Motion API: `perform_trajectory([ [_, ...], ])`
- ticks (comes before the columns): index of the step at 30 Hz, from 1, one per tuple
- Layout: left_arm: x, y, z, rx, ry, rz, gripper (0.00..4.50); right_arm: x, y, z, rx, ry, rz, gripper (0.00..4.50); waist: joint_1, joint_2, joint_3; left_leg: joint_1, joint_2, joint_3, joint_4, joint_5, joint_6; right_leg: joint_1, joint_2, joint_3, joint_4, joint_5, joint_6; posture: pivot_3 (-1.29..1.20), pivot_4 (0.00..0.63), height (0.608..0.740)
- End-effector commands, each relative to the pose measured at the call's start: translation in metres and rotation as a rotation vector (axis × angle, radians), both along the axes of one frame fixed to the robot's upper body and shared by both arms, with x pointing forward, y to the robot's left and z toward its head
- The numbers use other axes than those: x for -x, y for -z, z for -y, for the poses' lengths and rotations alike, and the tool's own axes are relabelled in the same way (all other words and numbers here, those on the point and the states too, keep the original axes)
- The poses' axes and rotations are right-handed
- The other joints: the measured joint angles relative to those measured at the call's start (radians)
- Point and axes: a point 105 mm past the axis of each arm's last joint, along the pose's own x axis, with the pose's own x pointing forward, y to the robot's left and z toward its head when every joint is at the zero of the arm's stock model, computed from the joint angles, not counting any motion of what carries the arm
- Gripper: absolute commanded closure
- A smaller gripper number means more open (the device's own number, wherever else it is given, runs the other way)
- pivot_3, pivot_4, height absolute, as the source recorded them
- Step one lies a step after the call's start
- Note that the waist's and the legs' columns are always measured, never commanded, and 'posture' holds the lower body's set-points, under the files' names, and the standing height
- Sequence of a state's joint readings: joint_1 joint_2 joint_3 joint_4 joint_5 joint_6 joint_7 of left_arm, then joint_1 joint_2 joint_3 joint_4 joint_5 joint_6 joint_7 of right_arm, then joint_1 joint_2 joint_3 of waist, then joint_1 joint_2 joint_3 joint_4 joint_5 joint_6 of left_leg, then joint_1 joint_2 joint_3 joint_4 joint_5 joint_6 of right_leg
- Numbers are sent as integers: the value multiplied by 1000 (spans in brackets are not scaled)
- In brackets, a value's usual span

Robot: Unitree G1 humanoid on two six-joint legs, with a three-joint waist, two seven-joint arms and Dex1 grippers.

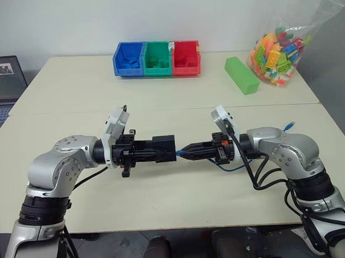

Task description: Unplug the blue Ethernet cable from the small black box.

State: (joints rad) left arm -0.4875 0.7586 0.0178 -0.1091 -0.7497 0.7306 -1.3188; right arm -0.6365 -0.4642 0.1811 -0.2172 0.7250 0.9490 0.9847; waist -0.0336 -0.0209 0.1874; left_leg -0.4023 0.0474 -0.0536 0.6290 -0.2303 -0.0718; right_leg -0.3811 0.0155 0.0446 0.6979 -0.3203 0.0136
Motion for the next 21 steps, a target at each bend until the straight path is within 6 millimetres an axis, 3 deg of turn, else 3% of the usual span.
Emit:
perform_trajectory([
  [1, -3, -7, -9, 2, -49, 27, 3711, -3, -8, 13, -8, 49, 19, 3773, 0, 0, 0, 0, 0, 0, 0, 0, 0, 0, 0, 0, 0, 0, 0, 0, 150, 740],
  [9, -3, -7, -6, 24, -23, 17, 3711, -2, -5, 13, 11, 53, 70, 2331, 0, 0, 0, 0, 0, 0, 0, 0, 0, 0, 0, 0, 0, 0, 0, 0, 150, 740],
  [21, -3, -10, 3, 30, 40, 23, 3711, 0, -5, 2, -30, 39, 26, 2331, 0, 0, 0, 0, 0, 0, 0, 0, 0, 0, 0, 0, 0, 0, 0, 0, 150, 740],
])
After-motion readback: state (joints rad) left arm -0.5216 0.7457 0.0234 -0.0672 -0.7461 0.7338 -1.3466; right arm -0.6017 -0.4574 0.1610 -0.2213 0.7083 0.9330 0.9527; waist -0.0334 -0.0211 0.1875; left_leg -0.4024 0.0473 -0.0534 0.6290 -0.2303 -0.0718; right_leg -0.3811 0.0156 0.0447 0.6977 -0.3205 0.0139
